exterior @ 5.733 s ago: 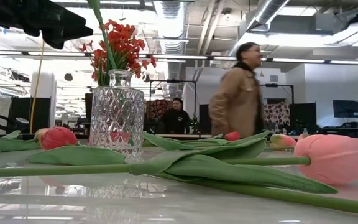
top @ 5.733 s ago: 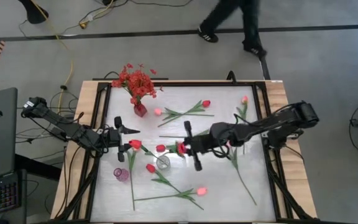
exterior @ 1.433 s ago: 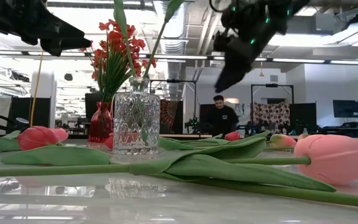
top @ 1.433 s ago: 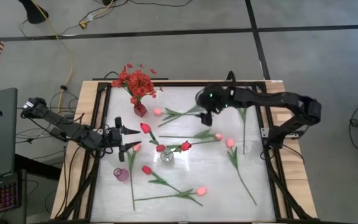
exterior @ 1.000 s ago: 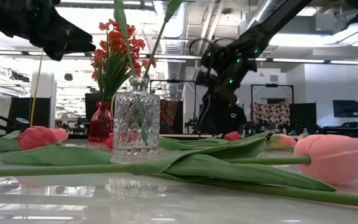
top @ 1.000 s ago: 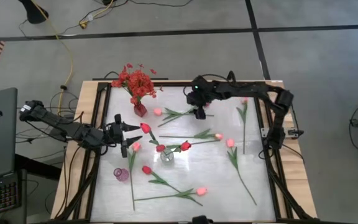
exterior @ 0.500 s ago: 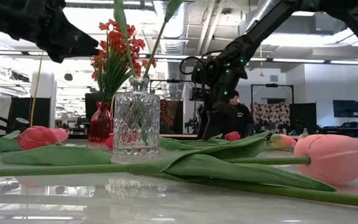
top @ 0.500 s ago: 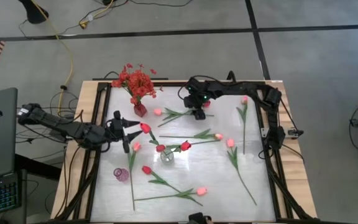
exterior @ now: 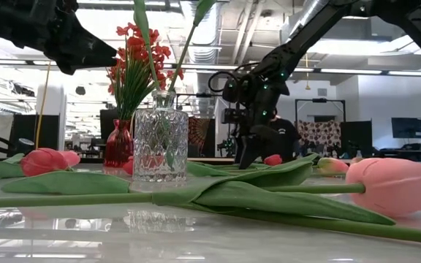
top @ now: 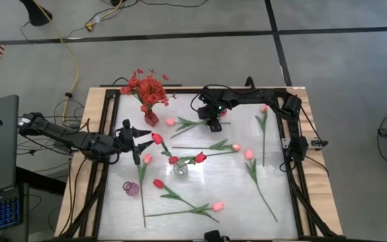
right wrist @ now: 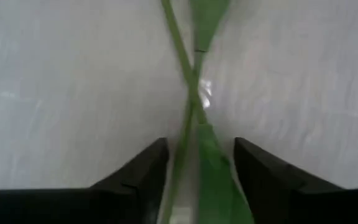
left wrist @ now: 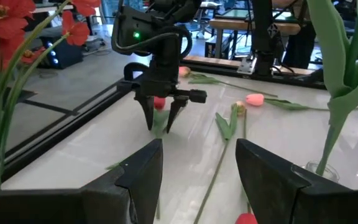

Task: Sort flowers into vase by color
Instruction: Put the red flower into the transparent vase

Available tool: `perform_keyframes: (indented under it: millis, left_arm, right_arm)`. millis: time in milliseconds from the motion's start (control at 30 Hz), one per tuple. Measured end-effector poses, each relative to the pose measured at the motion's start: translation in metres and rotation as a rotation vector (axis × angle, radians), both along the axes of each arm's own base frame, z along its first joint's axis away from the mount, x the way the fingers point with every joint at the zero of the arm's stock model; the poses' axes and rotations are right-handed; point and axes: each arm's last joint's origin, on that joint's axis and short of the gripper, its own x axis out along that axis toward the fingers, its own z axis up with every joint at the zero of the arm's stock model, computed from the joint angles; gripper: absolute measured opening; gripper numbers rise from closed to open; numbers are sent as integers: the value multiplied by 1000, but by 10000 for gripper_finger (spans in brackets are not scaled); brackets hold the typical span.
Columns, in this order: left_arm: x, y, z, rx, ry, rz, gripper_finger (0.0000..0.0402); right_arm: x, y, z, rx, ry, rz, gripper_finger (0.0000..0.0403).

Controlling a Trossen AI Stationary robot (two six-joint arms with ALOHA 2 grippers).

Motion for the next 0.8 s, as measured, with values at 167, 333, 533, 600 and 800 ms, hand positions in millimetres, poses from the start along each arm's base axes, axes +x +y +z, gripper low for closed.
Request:
perform_keyframes:
  millis: [167, 333, 533, 600, 800]
  left_arm:
    - [0, 0, 0, -4, 0, -12, 190]
    - [0, 0, 0, -3, 1, -13, 190]
    - [0, -1, 0, 0, 3, -21, 190]
    - [0, -1, 0, 0, 3, -21, 190]
    - [1, -2, 0, -15, 6, -71, 190]
  right_arm:
    - [-3, 1, 8, -32, 11, -9, 80]
    - [-12, 1, 29, -57, 18, -56, 28]
    - [-20, 7, 62, -72, -26, -128, 67]
    - [-24, 12, 73, -80, -29, -131, 76]
    - [-43, 30, 102, -104, 45, -155, 36]
